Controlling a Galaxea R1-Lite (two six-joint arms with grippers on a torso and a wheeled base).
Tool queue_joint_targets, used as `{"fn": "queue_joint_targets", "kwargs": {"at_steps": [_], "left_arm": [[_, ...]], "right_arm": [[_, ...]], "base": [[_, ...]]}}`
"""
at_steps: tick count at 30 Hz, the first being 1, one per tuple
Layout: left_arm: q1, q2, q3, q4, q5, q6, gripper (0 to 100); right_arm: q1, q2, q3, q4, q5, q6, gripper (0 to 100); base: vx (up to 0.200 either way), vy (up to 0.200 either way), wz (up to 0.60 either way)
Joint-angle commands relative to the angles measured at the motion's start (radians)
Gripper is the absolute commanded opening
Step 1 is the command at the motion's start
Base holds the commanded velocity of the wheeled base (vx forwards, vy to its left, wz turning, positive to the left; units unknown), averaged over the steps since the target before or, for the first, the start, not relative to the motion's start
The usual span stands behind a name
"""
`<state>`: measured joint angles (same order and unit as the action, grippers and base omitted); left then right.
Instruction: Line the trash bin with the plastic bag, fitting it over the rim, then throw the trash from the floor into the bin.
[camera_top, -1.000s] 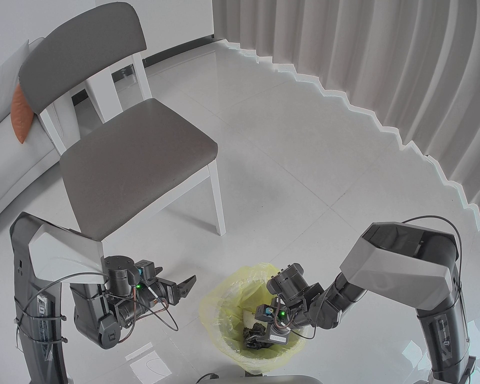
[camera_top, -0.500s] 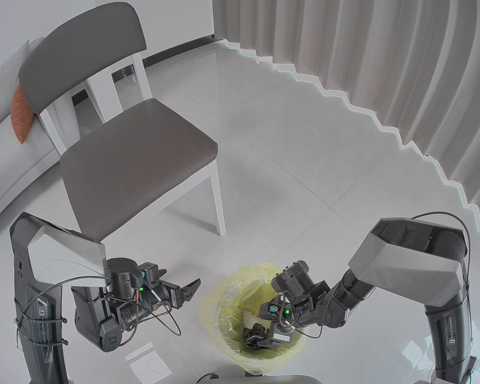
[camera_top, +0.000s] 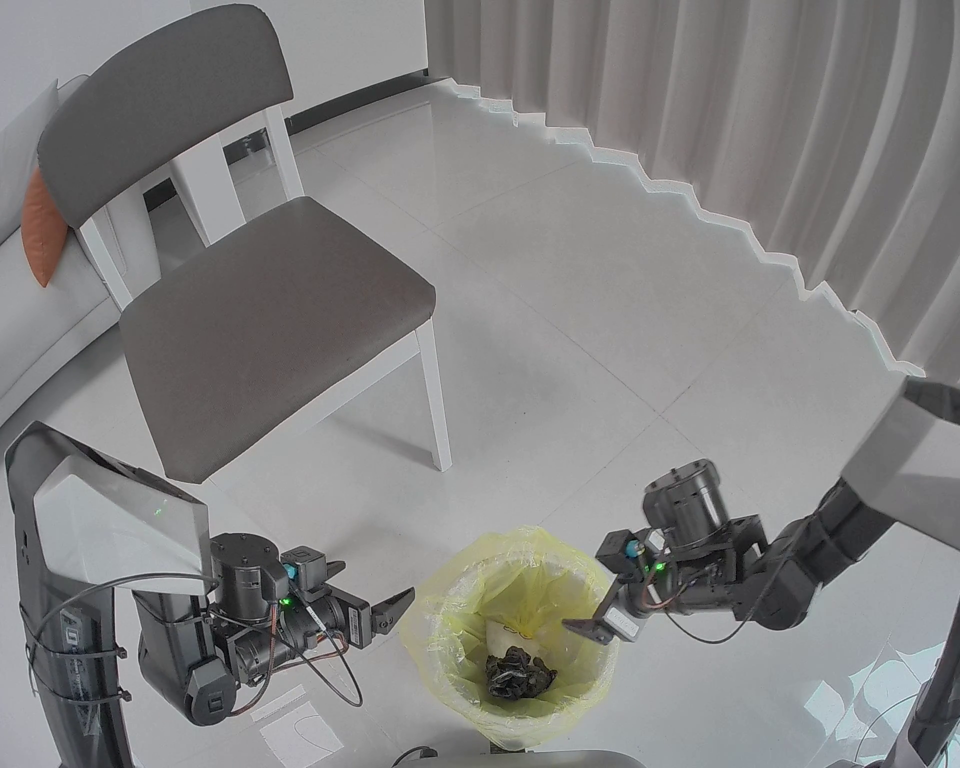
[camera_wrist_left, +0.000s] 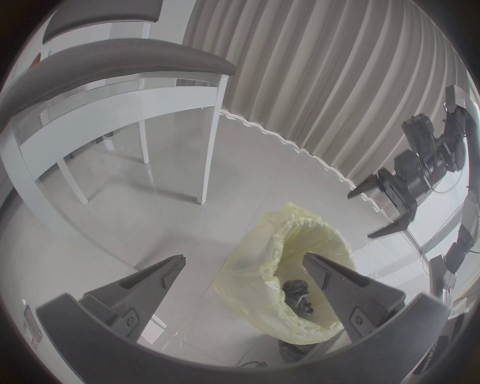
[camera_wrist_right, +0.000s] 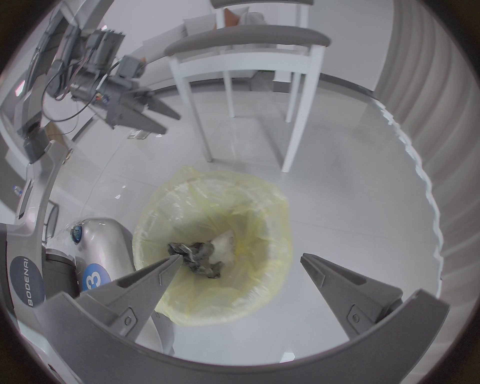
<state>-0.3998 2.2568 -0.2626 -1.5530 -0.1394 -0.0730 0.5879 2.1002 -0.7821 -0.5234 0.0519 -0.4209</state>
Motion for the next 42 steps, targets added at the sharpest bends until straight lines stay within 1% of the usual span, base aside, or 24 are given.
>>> {"fn": "queue_joint_targets", "kwargs": {"at_steps": [1, 3, 5, 6, 9, 12, 15, 16, 17, 19, 23, 24, 25, 26, 28, 29, 30, 33, 35, 37, 38, 39, 40, 42], "left_arm": [[-0.036, -0.082, 0.069, -0.018, -0.014, 0.007, 100], [-0.053, -0.137, 0.108, -0.018, -0.028, 0.019, 100], [-0.057, -0.157, 0.121, -0.018, -0.037, 0.019, 100], [-0.062, -0.192, 0.144, -0.018, -0.049, 0.027, 100], [-0.06, -0.237, 0.149, -0.018, -0.049, 0.039, 100], [-0.056, -0.296, 0.157, -0.018, -0.04, 0.047, 100], [-0.05, -0.324, 0.16, -0.018, -0.04, 0.055, 100], [-0.025, -0.424, 0.178, -0.018, -0.037, 0.071, 100], [-0.016, -0.459, 0.189, -0.018, -0.036, 0.075, 100], [0.004, -0.517, 0.206, -0.018, -0.026, 0.082, 100], [0.061, -0.635, 0.263, -0.015, -0.008, 0.087, 100], [0.061, -0.635, 0.263, -0.015, -0.008, 0.087, 100], [0.079, -0.694, 0.263, 0.025, 0.004, 0.084, 100], [0.091, -0.767, 0.263, 0.096, 0.029, 0.082, 100], [0.093, -0.892, 0.263, 0.225, 0.046, 0.081, 100], [0.093, -0.892, 0.263, 0.225, 0.046, 0.081, 100], [0.093, -1.017, 0.263, 0.366, 0.049, 0.081, 100], [0.095, -1.204, 0.253, 0.562, 0.06, 0.076, 100], [0.099, -1.33, 0.233, 0.695, 0.075, 0.075, 100], [0.104, -1.505, 0.203, 0.881, 0.084, 0.073, 100], [0.113, -1.544, 0.192, 0.927, 0.084, 0.071, 100], [0.141, -1.6, 0.175, 0.995, 0.081, 0.065, 100], [0.187, -1.674, 0.154, 1.084, 0.067, 0.047, 100], [0.217, -1.79, 0.108, 1.234, 0.04, 0.005, 100]], "right_arm": [[-0.085, -0.206, 0.124, -0.035, -0.038, 0.011, 100], [-0.138, -0.307, 0.182, -0.046, -0.041, 0.017, 100], [-0.152, -0.339, 0.201, -0.046, -0.043, 0.025, 100], [-0.174, -0.408, 0.234, -0.046, -0.057, 0.051, 100], [-0.209, -0.497, 0.254, -0.044, -0.087, 0.119, 100], [-0.255, -0.572, 0.262, -0.044, -0.089, 0.185, 100], [-0.261, -0.602, 0.271, -0.044, -0.09, 0.198, 100], [-0.276, -0.717, 0.33, -0.044, -0.101, 0.237, 100], [-0.278, -0.758, 0.353, -0.044, -0.109, 0.248, 100], [-0.278, -0.835, 0.391, -0.04, -0.129, 0.267, 100], [-0.281, -0.991, 0.483, -0.041, -0.192, 0.301, 100], [-0.281, -0.991, 0.483, -0.041, -0.192, 0.301, 100], [-0.292, -1.056, 0.517, -0.043, -0.218, 0.313, 100], [-0.318, -1.111, 0.544, -0.043, -0.224, 0.324, 100], [-0.37, -1.186, 0.58, -0.043, -0.222, 0.343, 100], [-0.37, -1.186, 0.58, -0.043, -0.222, 0.343, 100], [-0.427, -1.26, 0.612, -0.038, -0.215, 0.363, 100], [-0.482, -1.37, 0.653, -0.024, -0.193, 0.376, 100], [-0.496, -1.454, 0.664, 0.006, -0.192, 0.375, 100], [-0.5, -1.58, 0.646, 0.103, -0.19, 0.372, 100], [-0.505, -1.609, 0.639, 0.135, -0.187, 0.372, 100], [-0.517, -1.654, 0.626, 0.184, -0.184, 0.372, 100], [-0.527, -1.715, 0.601, 0.258, -0.173, 0.373, 100], [-0.53, -1.826, 0.552, 0.408, -0.147, 0.375, 100]], "base": [[0.0, 0.0, 0.0], [0.0, 0.0, 0.0], [0.0, 0.0, 0.0], [0.0, 0.0, 0.0], [0.0, 0.0, 0.0], [0.0, 0.0, 0.0], [0.0, 0.0, 0.0], [0.0, 0.0, 0.0], [0.0, 0.0, 0.0], [0.0, 0.0, 0.0], [0.0, 0.0, 0.0], [0.0, 0.0, 0.0], [0.0, 0.0, 0.0], [0.0, 0.0, 0.0], [0.0, 0.0, 0.0], [0.0, 0.0, 0.0], [0.0, 0.0, 0.0], [0.0, 0.0, 0.0], [0.0, 0.0, 0.0], [0.0, 0.0, 0.0], [0.0, 0.0, 0.0], [0.0, 0.0, 0.0], [0.0, 0.0, 0.0], [0.0, 0.0, 0.0]]}}
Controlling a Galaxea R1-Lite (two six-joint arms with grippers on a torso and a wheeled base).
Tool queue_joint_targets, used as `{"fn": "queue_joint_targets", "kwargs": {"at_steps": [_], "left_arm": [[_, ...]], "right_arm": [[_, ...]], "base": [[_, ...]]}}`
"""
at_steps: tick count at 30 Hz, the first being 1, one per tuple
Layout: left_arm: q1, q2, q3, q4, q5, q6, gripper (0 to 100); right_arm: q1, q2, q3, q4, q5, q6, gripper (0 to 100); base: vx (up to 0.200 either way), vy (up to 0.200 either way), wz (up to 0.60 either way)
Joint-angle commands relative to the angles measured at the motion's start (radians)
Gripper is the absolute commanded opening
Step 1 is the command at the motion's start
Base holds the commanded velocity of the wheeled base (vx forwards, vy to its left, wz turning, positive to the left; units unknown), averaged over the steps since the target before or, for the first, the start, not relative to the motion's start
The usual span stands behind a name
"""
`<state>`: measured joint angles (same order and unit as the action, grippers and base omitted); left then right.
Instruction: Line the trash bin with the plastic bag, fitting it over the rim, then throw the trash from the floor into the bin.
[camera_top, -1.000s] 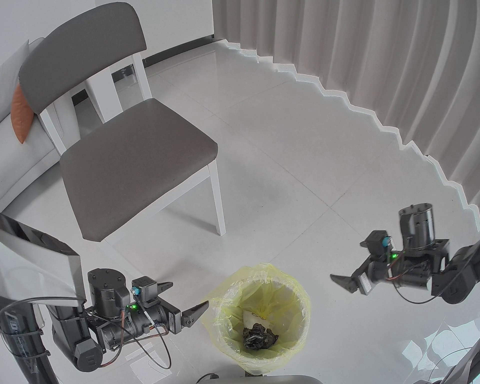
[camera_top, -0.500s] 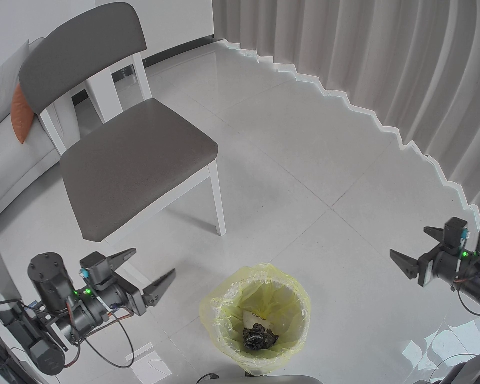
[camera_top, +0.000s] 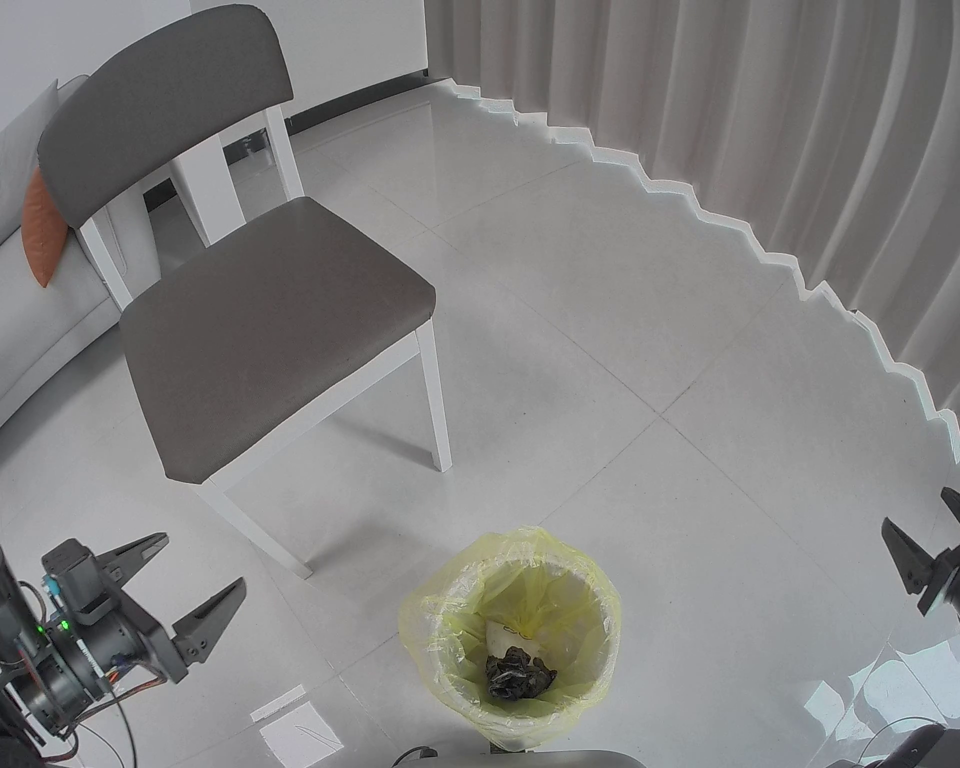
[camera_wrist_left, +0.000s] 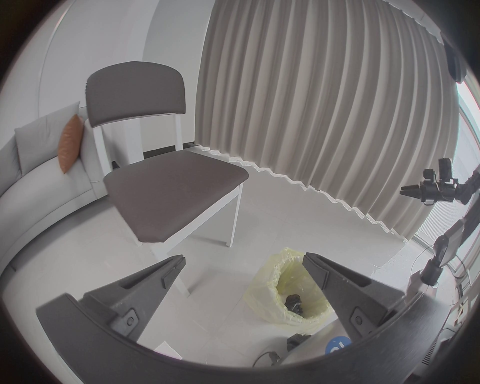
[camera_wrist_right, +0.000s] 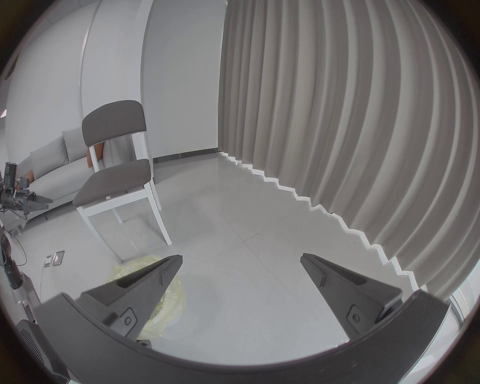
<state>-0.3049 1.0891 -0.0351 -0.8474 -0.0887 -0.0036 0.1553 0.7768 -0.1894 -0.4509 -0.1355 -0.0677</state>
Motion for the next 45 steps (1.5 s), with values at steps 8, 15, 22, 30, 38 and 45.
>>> {"fn": "queue_joint_targets", "kwargs": {"at_steps": [8, 15, 22, 30, 38, 45], "left_arm": [[0.128, -0.908, -0.289, 0.995, -0.043, -0.104, 100], [0.162, -0.966, -0.243, 0.999, -0.046, -0.102, 100], [0.201, -0.991, -0.183, 0.982, -0.002, -0.119, 100], [0.251, -1.002, -0.104, 0.967, 0.061, -0.145, 100], [0.306, -1.089, -0.022, 0.918, 0.035, -0.093, 100], [0.306, -1.088, -0.017, 0.907, 0.101, -0.09, 100]], "right_arm": [[-0.148, -0.758, -0.22, 0.784, 0.103, 0.077, 100], [-0.152, -0.777, -0.197, 0.785, 0.116, 0.104, 100], [-0.152, -0.777, -0.113, 0.752, 0.123, 0.108, 100], [-0.152, -0.777, 0.14, 0.429, 0.215, 0.091, 100], [-0.152, -0.777, 0.189, 0.368, 0.304, 0.065, 100], [-0.152, -0.777, 0.189, 0.389, 0.298, 0.078, 100]], "base": [[0.0, 0.0, 0.0], [0.0, 0.0, 0.0], [0.0, 0.0, 0.0], [0.0, 0.0, 0.0], [0.0, 0.0, 0.0], [0.0, 0.0, 0.0]]}}
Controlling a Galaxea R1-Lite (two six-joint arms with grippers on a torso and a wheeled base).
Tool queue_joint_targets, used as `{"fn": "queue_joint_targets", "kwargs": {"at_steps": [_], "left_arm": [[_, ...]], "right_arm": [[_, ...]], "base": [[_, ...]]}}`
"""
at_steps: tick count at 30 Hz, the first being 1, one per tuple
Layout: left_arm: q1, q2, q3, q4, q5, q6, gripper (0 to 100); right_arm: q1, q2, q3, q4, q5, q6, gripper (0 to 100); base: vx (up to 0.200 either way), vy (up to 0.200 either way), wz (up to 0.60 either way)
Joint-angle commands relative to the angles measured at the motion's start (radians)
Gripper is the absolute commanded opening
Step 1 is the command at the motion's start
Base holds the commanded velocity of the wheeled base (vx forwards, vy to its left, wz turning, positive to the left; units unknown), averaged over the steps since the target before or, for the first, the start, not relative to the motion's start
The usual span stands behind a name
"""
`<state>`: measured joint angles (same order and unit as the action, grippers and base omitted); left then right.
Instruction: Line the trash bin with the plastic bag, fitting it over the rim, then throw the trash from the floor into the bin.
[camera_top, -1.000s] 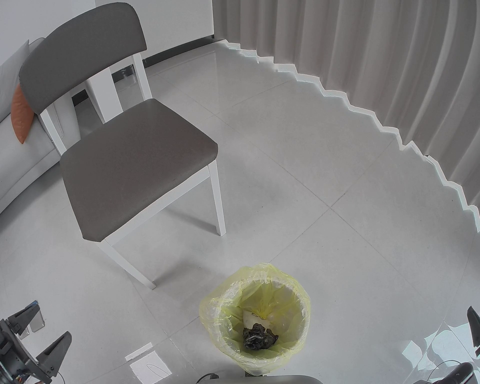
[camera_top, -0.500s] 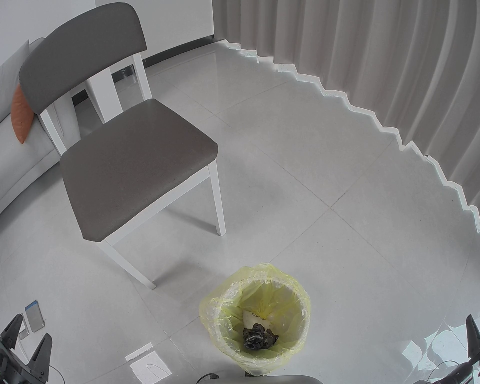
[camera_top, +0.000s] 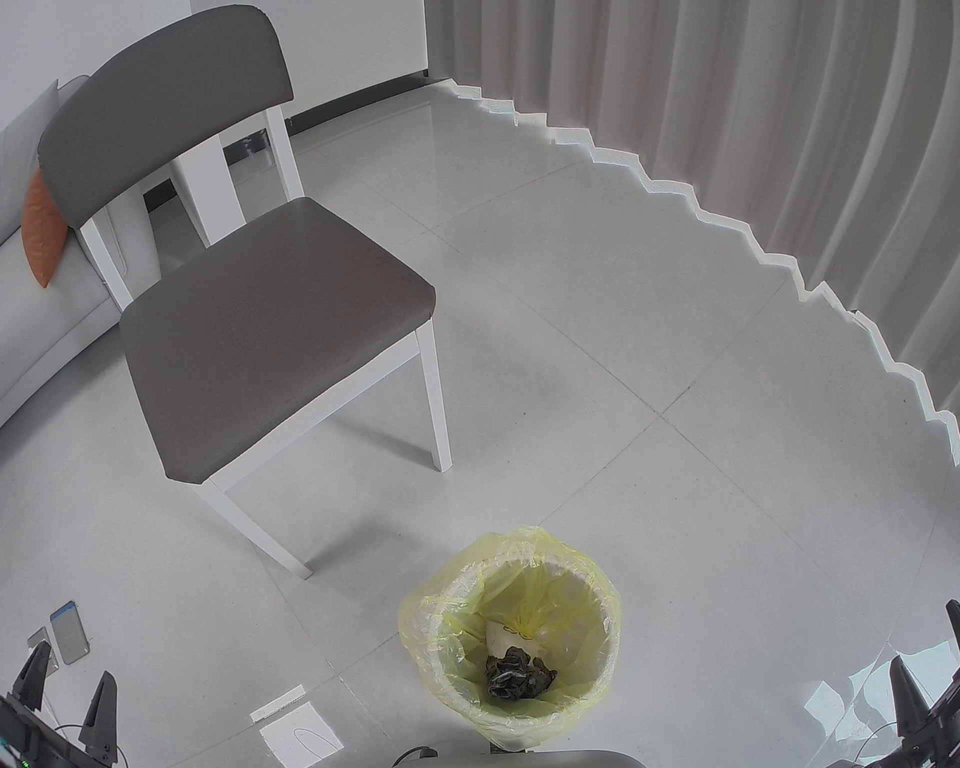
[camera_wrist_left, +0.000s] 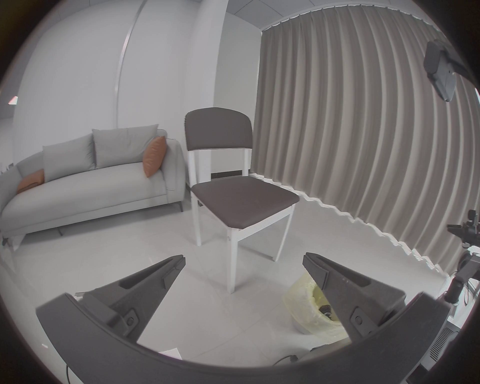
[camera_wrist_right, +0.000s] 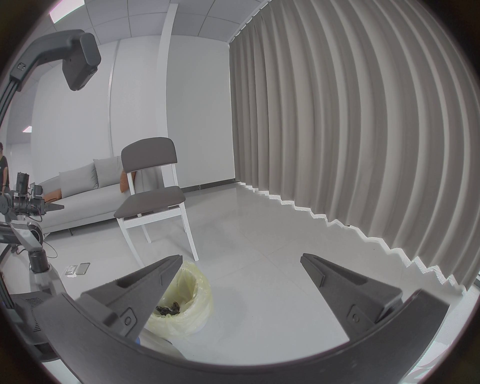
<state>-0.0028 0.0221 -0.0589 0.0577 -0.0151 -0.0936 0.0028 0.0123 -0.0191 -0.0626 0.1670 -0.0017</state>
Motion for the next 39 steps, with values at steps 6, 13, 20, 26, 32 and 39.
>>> {"fn": "queue_joint_targets", "kwargs": {"at_steps": [6, 13, 20, 26, 32, 39], "left_arm": [[0.004, -0.021, 0.005, 0.007, 0.061, 0.0, 100], [0.004, -0.021, 0.005, 0.008, 0.118, 0.011, 100], [0.004, -0.021, 0.007, 0.008, 0.115, 0.061, 100], [0.004, -0.019, 0.021, 0.002, 0.107, 0.049, 100], [0.004, -0.019, 0.039, -0.006, 0.058, 0.08, 100], [0.004, -0.018, 0.037, -0.004, 0.057, 0.08, 100]], "right_arm": [[0.0, -0.012, 0.019, 0.009, -0.092, 0.005, 100], [-0.001, -0.012, 0.016, 0.075, -0.205, 0.009, 100], [-0.001, -0.012, 0.018, 0.067, -0.205, 0.003, 100], [-0.001, -0.012, 0.018, 0.067, -0.201, 0.002, 100], [-0.001, -0.012, 0.019, 0.066, -0.164, -0.001, 100], [-0.001, -0.012, 0.019, 0.066, -0.162, 0.005, 100]], "base": [[0.0, 0.0, 0.0], [0.0, 0.0, 0.0], [0.0, 0.0, 0.0], [0.0, 0.0, 0.0], [0.0, 0.0, 0.0], [0.0, 0.0, 0.0]]}}
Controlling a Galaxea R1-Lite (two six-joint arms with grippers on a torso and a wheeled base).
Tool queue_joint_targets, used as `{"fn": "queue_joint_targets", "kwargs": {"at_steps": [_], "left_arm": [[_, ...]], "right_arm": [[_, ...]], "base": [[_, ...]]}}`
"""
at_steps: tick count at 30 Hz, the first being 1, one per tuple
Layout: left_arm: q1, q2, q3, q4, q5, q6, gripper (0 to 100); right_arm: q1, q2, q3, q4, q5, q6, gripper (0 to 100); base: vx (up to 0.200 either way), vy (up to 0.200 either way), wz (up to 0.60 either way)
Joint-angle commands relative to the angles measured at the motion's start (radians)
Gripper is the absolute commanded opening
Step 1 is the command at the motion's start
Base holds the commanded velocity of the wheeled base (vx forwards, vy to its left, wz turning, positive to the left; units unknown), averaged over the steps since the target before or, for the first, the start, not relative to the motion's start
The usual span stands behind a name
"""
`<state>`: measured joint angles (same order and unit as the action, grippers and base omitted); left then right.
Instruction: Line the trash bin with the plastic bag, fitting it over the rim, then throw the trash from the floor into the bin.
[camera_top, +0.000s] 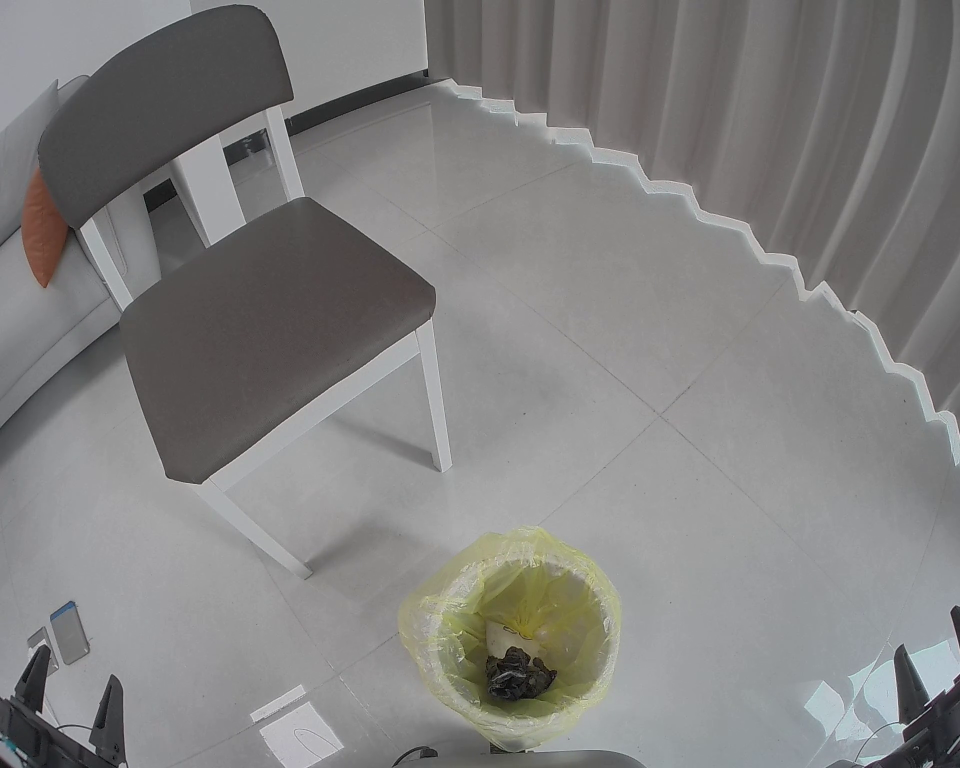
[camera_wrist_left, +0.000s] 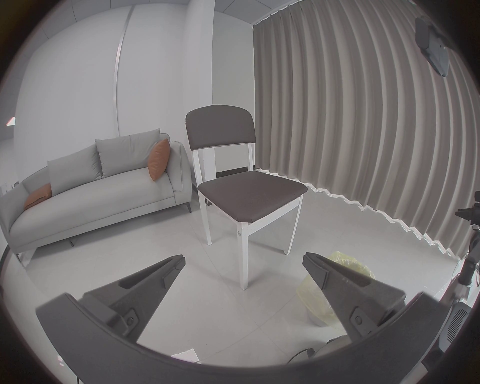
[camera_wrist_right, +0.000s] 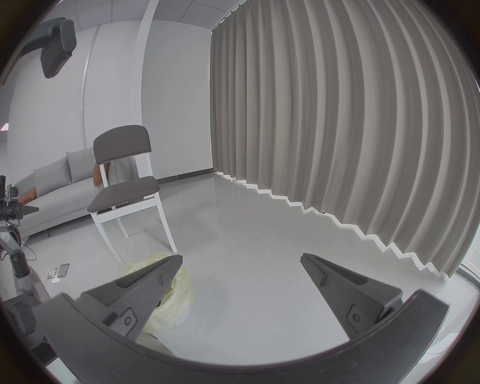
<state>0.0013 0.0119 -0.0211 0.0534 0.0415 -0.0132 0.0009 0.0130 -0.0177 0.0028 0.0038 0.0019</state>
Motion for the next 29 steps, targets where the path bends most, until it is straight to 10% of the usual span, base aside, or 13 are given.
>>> {"fn": "queue_joint_targets", "kwargs": {"at_steps": [1, 29], "left_arm": [[0.0, -0.007, 0.0, -0.001, 0.0, -0.008, 100], [-0.001, -0.01, 0.012, -0.03, -0.002, 0.001, 100]], "right_arm": [[0.001, -0.013, 0.018, -0.001, -0.013, 0.012, 100], [0.001, -0.013, 0.018, -0.007, -0.047, 0.029, 100]], "base": [[0.0, 0.0, 0.0], [0.0, 0.0, 0.0]]}}
